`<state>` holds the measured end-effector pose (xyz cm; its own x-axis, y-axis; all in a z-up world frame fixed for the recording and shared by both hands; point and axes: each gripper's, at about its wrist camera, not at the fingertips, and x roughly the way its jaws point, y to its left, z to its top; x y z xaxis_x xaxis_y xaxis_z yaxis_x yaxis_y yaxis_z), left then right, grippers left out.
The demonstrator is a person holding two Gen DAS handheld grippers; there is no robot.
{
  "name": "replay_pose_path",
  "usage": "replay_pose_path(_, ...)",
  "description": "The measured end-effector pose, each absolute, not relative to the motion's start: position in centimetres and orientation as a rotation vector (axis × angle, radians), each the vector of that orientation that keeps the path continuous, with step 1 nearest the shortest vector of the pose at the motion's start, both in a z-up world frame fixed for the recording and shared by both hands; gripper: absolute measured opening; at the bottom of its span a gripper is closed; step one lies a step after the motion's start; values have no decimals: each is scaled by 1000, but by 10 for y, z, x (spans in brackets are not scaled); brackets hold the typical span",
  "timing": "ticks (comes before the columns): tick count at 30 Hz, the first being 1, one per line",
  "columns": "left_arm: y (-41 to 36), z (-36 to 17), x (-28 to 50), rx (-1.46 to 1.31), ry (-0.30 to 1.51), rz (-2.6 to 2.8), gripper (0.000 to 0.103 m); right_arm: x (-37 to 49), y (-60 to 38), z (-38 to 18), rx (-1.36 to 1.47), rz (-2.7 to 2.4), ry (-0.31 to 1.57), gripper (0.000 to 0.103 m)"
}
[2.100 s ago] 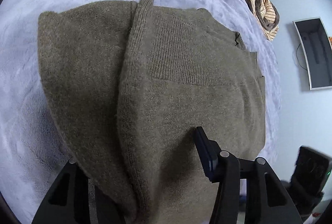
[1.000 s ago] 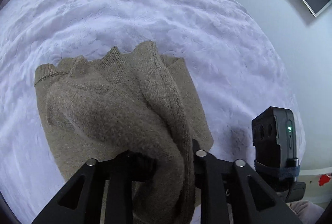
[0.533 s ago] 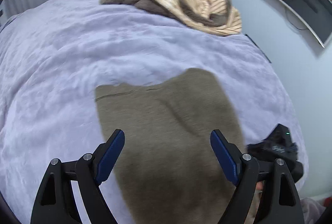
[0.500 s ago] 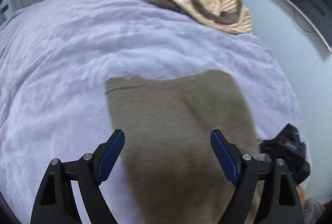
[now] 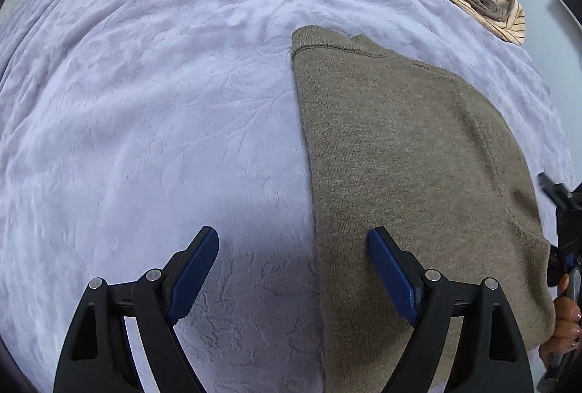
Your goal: Fold small clothes
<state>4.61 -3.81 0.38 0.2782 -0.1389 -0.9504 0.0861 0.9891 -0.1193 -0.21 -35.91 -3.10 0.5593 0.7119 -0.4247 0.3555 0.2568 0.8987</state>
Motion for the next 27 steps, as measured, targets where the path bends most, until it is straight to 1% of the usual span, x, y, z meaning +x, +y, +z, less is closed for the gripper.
replay_pose_path(1, -38, 6, 46, -47, 1277, -152, 85, 8, -354, -22, 1232, 291, 1070, 35)
replay_pose_path(2, -38, 8, 46, -45, 1271, -155, 85, 18, -346, -7, 1084, 270, 1111, 14)
replay_pose_path(4, -39, 14, 47, -38, 1262, -164, 85, 29, -335, 22, 895, 306, 1076, 14)
replay_pose_path(6, -43, 11, 47, -16, 1273, -184, 85, 34, -334, 36, 820, 311, 1036, 14)
replay_pose_path(8, -46, -2, 48, 0, 1317, -226, 87, 34, -342, 27, 798, 249, 1063, 14)
replay_pose_path(9, -45, -5, 46, -2, 1322, -226, 91, 33, -348, 13, 787, 187, 1112, 14)
replay_pose_path(10, -42, -6, 46, -6, 1326, -216, 99, 33, -353, 0, 782, 121, 1174, 19)
replay_pose_path(11, -39, -5, 45, -20, 1330, -222, 100, 25, -359, -10, 810, 96, 1202, 21)
replay_pose_path(12, -36, -3, 44, -30, 1335, -230, 100, 20, -366, -12, 861, 98, 1182, 23)
replay_pose_path(13, -31, -1, 43, -31, 1336, -228, 100, 12, -372, -8, 883, 89, 1157, 26)
replay_pose_path(14, -27, 1, 41, -31, 1337, -227, 100, 2, -375, 0, 858, 66, 1156, 35)
replay_pose_path(15, -23, 2, 38, -36, 1344, -236, 100, -4, -376, 7, 826, 42, 1162, 49)
replay_pose_path(20, -15, 3, 22, -112, 1425, -354, 100, -45, -372, 48, 811, 203, 1090, 50)
replay_pose_path(21, -16, -1, 18, -145, 1458, -388, 100, -52, -367, 56, 802, 245, 1090, 50)
replay_pose_path(23, -20, -14, 10, -224, 1530, -448, 100, -57, -351, 54, 776, 296, 1135, 50)
replay_pose_path(24, -23, -19, 6, -252, 1554, -461, 100, -55, -345, 49, 749, 292, 1167, 50)
replay_pose_path(25, -28, -24, 3, -273, 1570, -473, 99, -54, -339, 39, 705, 264, 1219, 48)
replay_pose_path(26, -32, -27, -1, -278, 1572, -481, 87, -50, -334, 31, 670, 232, 1273, 42)
replay_pose_path(27, -39, -27, -5, -251, 1567, -482, 72, -48, -331, 24, 659, 218, 1308, 13)
